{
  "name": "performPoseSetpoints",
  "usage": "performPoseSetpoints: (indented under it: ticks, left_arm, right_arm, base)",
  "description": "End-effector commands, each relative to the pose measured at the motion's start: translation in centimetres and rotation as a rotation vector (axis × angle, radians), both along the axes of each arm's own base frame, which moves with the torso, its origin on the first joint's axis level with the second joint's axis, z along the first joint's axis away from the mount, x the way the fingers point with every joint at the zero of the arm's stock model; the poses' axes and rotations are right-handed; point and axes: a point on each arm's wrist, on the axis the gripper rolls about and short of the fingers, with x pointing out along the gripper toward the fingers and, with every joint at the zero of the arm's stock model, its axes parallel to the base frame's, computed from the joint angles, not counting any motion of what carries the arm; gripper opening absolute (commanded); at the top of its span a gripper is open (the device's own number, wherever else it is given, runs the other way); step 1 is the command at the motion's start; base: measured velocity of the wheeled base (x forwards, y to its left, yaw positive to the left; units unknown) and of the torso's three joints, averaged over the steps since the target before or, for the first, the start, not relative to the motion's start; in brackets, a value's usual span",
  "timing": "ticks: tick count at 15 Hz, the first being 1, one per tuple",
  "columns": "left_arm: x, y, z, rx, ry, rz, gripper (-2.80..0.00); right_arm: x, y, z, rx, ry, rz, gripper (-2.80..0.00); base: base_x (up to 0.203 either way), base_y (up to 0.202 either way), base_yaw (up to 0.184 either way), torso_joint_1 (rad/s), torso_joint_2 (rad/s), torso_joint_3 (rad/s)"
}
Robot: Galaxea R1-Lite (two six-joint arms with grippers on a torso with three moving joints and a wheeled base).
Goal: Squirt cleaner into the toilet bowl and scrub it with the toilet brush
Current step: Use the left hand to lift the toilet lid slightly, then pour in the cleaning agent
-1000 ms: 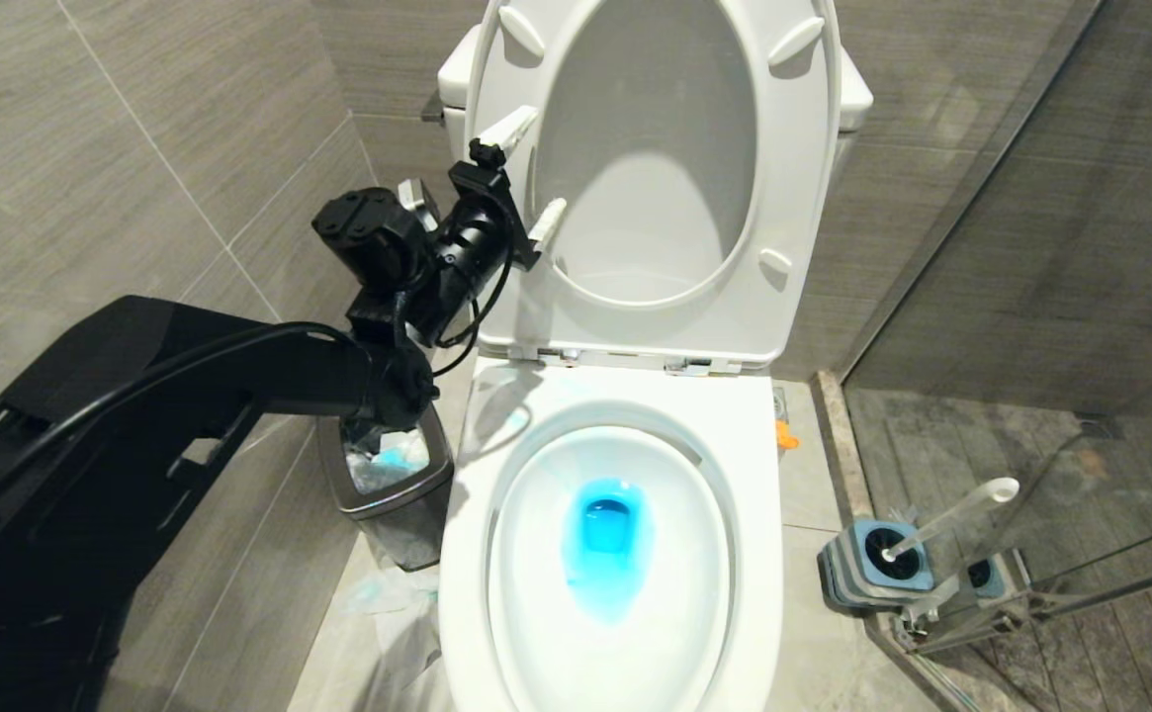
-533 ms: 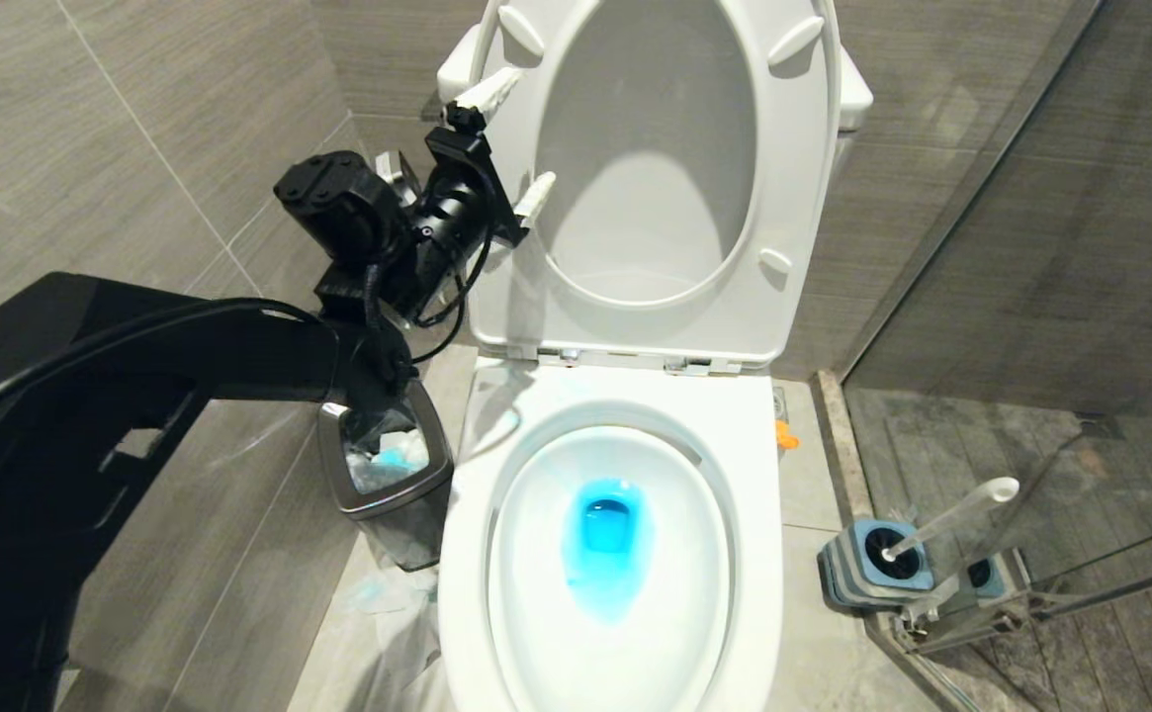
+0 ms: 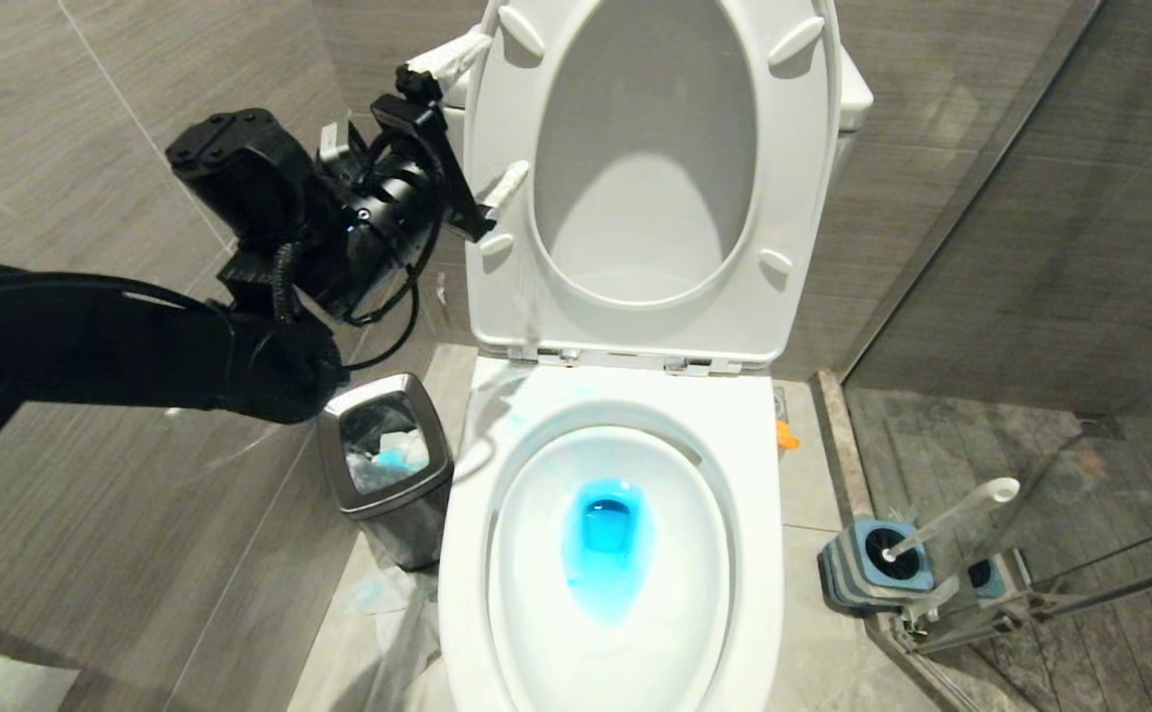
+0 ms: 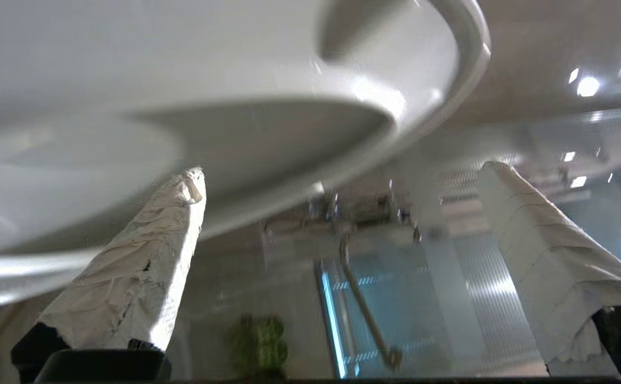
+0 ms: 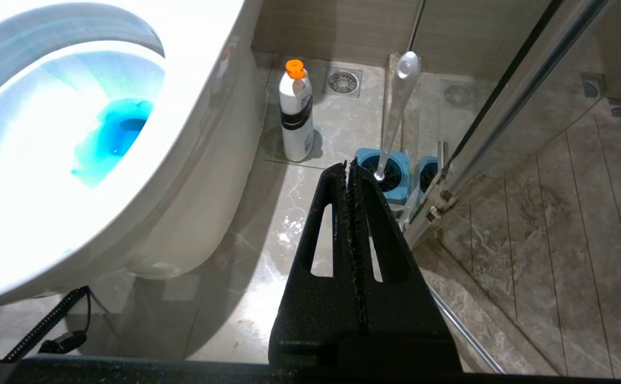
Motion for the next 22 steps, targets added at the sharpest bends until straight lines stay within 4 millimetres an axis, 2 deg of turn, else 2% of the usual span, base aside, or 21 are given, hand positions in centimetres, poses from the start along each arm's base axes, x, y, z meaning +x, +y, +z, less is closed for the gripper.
performPoseSetpoints:
  ticks: [1, 5, 9, 13, 14, 22]
  left_arm:
    - [-4.0, 2.0, 2.2, 0.053, -0.077, 0.004, 0.00]
    - [-8.3, 4.8, 3.5, 0.215, -0.253, 0.048, 0.00]
    - [-8.9, 6.3, 4.1, 0.416, -0.434, 0.227, 0.00]
    - [-10.4, 7.3, 5.3, 0.537, -0.560, 0.347, 0.00]
    - [-10.8, 7.5, 5.6, 0.548, -0.582, 0.366, -2.80]
    - [-13.7, 9.2, 7.8, 0.606, -0.719, 0.501, -2.80]
  right_arm:
    - [0.0, 0.0, 0.0, 0.000, 0.002, 0.000, -2.80]
    - [0.0, 0.0, 0.0, 0.000, 0.001, 0.000, -2.80]
    - [0.0, 0.0, 0.0, 0.000, 0.002, 0.000, -2.80]
    - [0.0, 0.0, 0.0, 0.000, 0.002, 0.000, -2.80]
    - [0.0, 0.0, 0.0, 0.000, 0.002, 0.000, -2.80]
    - [0.0, 0.0, 0.0, 0.000, 0.002, 0.000, -2.80]
  base:
    - [0.000, 0.000, 0.000, 0.000, 0.00, 0.000]
    - [0.000, 0.000, 0.000, 0.000, 0.00, 0.000]
    - [0.000, 0.000, 0.000, 0.000, 0.00, 0.000]
    - [0.000, 0.000, 0.000, 0.000, 0.00, 0.000]
    - [0.000, 0.000, 0.000, 0.000, 0.00, 0.000]
    - [0.000, 0.000, 0.000, 0.000, 0.00, 0.000]
